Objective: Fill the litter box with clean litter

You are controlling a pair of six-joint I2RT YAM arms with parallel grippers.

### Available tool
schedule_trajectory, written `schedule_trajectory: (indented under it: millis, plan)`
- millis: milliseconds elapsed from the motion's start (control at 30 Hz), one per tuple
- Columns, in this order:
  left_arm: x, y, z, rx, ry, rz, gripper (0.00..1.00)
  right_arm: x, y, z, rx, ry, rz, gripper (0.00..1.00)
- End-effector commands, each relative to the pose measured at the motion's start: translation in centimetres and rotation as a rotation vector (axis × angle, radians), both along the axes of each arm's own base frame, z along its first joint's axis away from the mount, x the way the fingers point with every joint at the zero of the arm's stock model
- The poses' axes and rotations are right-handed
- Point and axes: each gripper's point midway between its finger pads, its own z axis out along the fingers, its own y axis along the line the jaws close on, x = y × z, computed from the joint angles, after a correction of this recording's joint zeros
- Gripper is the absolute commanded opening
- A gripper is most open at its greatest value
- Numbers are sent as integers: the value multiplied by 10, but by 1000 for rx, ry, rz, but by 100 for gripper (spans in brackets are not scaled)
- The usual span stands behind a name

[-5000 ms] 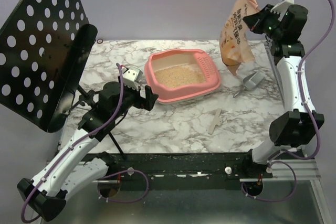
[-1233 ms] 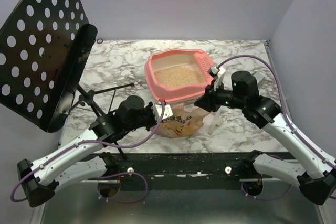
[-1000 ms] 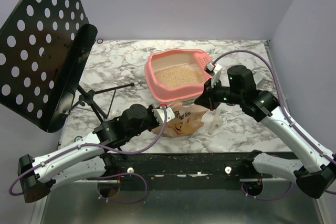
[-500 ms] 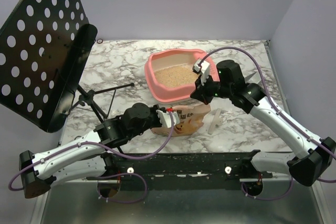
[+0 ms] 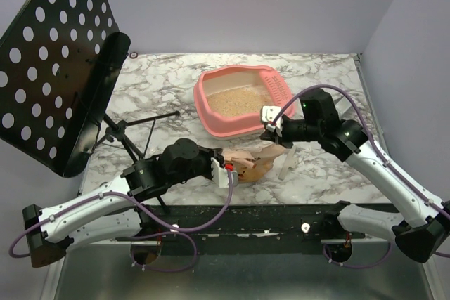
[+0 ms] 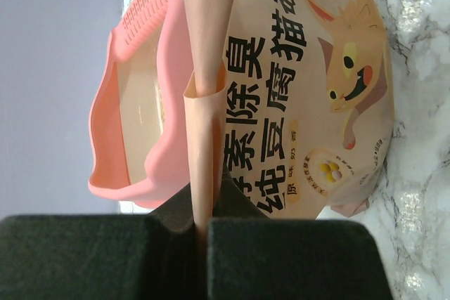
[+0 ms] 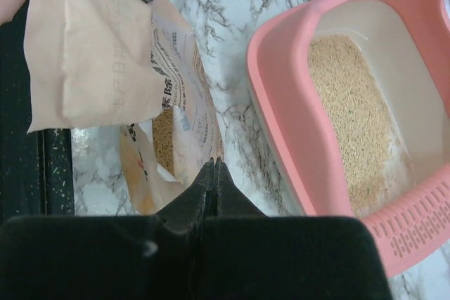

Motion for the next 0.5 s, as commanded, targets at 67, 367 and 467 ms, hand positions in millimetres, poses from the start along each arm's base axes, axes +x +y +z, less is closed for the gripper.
schedule_trajectory:
  millis: [67,367,467]
  plan:
    - [-21,-12,32,-100,-89,-165,0,-20,5,-10,-41,-26,188,0]
    - [-28,-5,31,-158,-120,-183,0,-33,9,-10,-50,11,297,0]
    - [-31,-6,31,-170,-115,-195,0,-41,11,-11,-38,31,344,0]
